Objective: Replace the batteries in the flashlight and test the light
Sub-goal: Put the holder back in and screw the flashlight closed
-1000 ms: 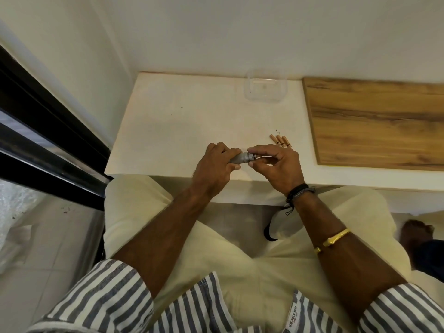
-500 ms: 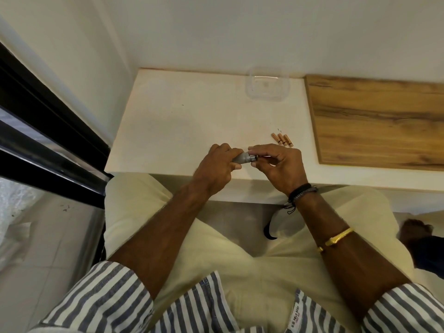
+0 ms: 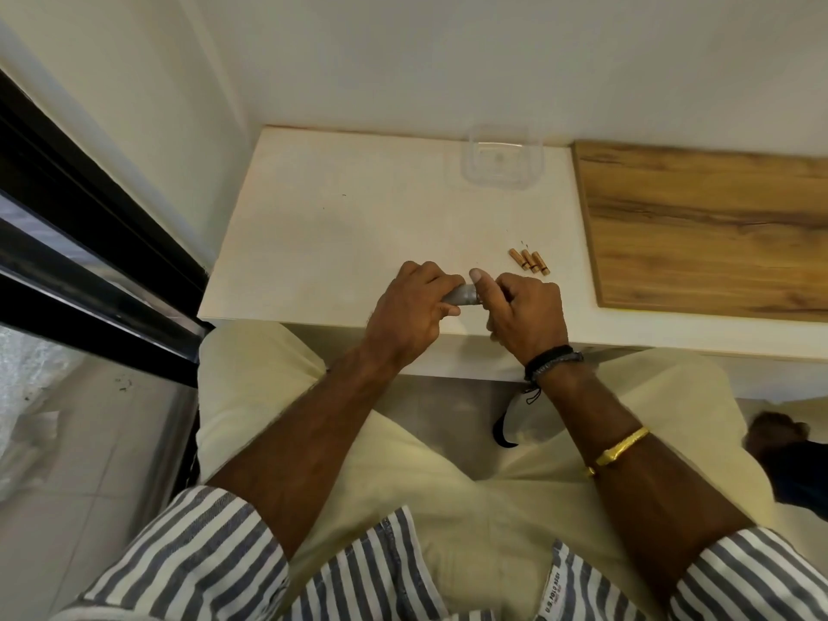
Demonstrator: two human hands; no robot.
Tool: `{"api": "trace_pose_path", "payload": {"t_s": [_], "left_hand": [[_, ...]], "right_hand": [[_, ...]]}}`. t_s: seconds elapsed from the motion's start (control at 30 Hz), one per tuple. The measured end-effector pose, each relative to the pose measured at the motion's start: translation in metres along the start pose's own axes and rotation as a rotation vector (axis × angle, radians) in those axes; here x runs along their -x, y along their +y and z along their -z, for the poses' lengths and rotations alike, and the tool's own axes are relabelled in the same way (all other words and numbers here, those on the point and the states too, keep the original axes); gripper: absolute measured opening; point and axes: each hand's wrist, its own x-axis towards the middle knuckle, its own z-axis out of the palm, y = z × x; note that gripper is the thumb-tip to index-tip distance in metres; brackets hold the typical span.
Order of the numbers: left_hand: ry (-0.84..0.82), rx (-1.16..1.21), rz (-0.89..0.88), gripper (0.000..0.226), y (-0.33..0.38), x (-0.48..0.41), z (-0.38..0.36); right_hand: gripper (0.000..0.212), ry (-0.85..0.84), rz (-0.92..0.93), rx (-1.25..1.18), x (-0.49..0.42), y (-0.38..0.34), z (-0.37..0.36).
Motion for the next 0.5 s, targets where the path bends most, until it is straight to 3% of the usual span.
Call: {"api": "trace_pose_path", "payload": {"t_s": [0.2, 0.27, 0.37, 0.5], "left_hand": [[-0.001, 0.016, 0.003, 0.033, 0.005, 0.000, -0.004], [-0.003, 0.018, 0.033, 0.034, 0.004, 0.000, -0.004], [-0.011, -0.001, 0.084, 0.034, -0.001, 0.000, -0.005], [-0.023, -0.022, 0.127, 0.034, -0.006, -0.001, -0.005]], "right_hand": [[0.080, -0.004, -0.157, 0.075, -0.001, -0.001, -0.001], [0.071, -0.043, -0.181, -0.128, -0.001, 0.001, 0.000], [0.026, -0.168, -0.067, -0.374, -0.003, 0.009, 0.007], [0.038, -0.200, 0.114, -0.279, -0.005, 0.017, 0.007]]}}
